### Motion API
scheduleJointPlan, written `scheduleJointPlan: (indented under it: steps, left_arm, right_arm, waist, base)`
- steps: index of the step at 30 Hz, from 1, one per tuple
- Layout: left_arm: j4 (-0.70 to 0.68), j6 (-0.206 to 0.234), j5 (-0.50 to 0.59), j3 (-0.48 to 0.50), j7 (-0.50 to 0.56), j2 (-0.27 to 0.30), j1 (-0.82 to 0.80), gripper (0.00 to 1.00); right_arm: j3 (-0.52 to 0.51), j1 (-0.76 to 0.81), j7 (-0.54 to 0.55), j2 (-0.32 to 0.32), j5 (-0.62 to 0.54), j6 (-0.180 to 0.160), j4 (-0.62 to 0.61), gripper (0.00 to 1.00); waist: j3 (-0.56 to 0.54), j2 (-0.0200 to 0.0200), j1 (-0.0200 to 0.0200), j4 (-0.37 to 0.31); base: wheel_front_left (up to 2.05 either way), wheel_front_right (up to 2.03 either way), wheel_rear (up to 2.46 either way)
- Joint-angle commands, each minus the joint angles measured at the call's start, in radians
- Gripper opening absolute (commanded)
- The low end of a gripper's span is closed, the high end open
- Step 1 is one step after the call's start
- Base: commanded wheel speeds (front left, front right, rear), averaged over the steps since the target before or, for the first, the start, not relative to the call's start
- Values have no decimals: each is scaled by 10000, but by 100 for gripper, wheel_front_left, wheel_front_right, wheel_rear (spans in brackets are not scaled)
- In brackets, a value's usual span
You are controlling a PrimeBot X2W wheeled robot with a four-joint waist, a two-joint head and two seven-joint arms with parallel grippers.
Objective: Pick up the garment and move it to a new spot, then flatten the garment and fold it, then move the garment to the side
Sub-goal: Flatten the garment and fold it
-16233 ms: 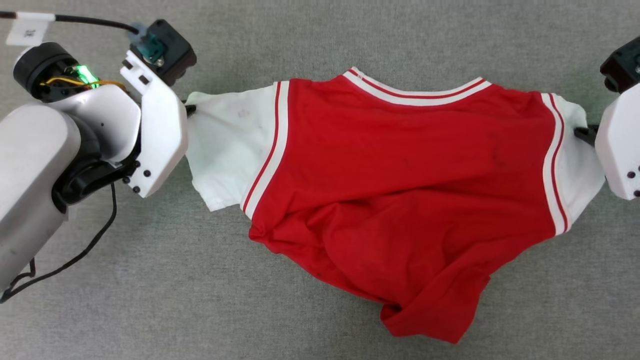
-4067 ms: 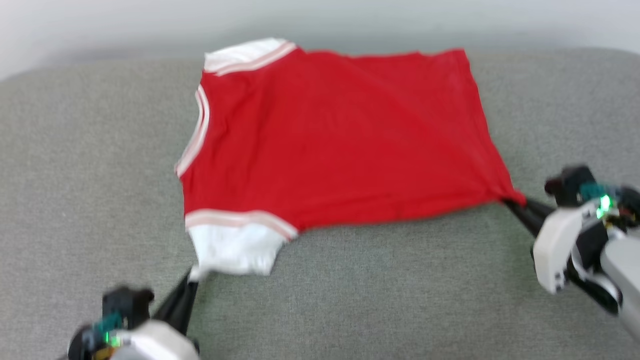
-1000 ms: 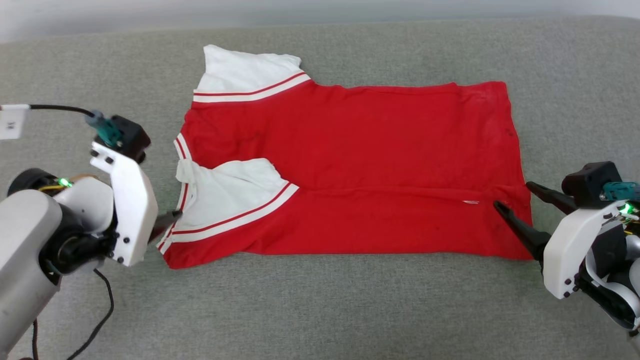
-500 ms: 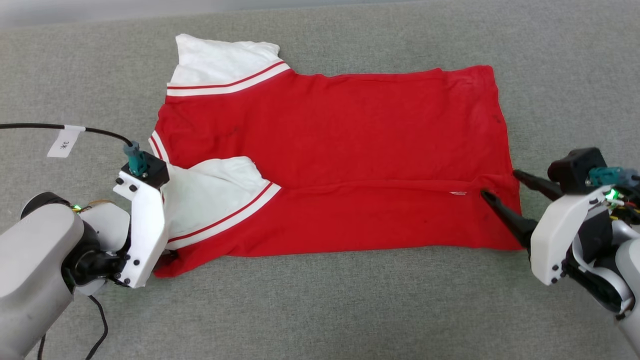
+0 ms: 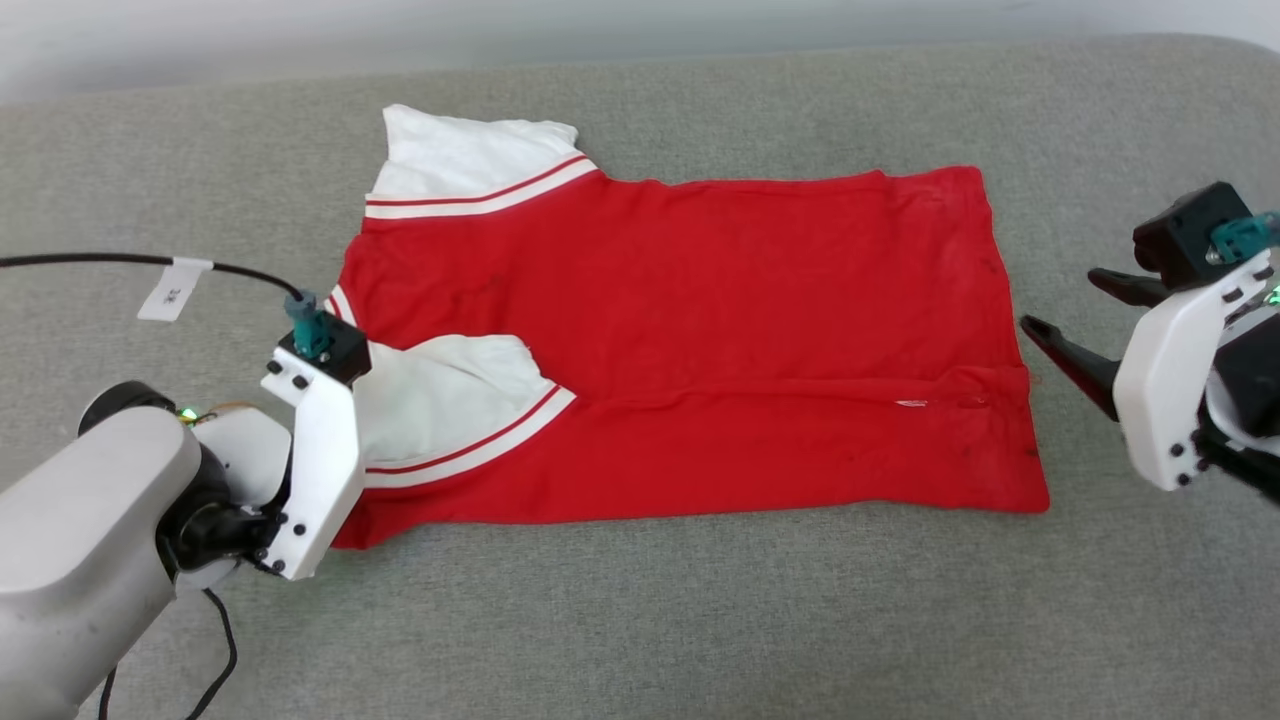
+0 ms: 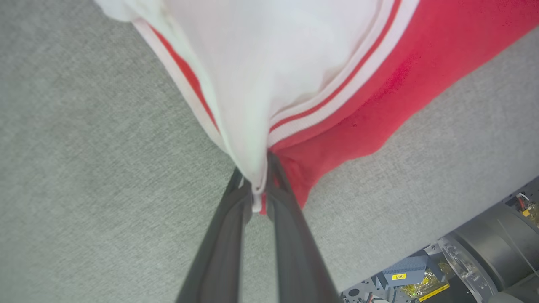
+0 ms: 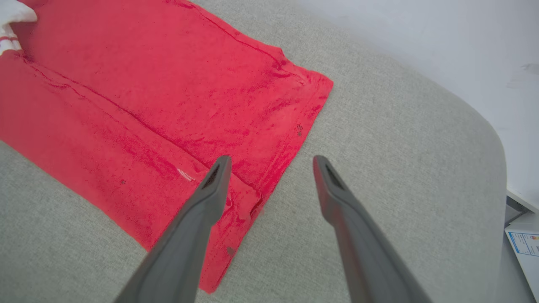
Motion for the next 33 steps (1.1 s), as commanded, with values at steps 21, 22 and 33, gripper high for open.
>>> scheduleJointPlan:
  steps: [21,22,33]
  left_arm:
    - [-1349,-116,75,-43,-219,236,-681,0]
    - [-1344,-116,75,-55,-244,213,-675,0]
    - [-1119,-125,-128,-128,-515,282,-200,0]
  right_arm:
    - [2356,-184,3599,-755,3216,-10,1033,100]
    - [2509,-27,3570,-607,3231,-7,1218,100]
    - [3289,-365,2440,-249,3240,-7,1614,0]
  waist:
    - [609,0,0,641]
    - [652,0,0,666]
    - [277,0,0,532]
  base:
    - [0,0,0]
    - [0,0,0]
    - [0,0,0]
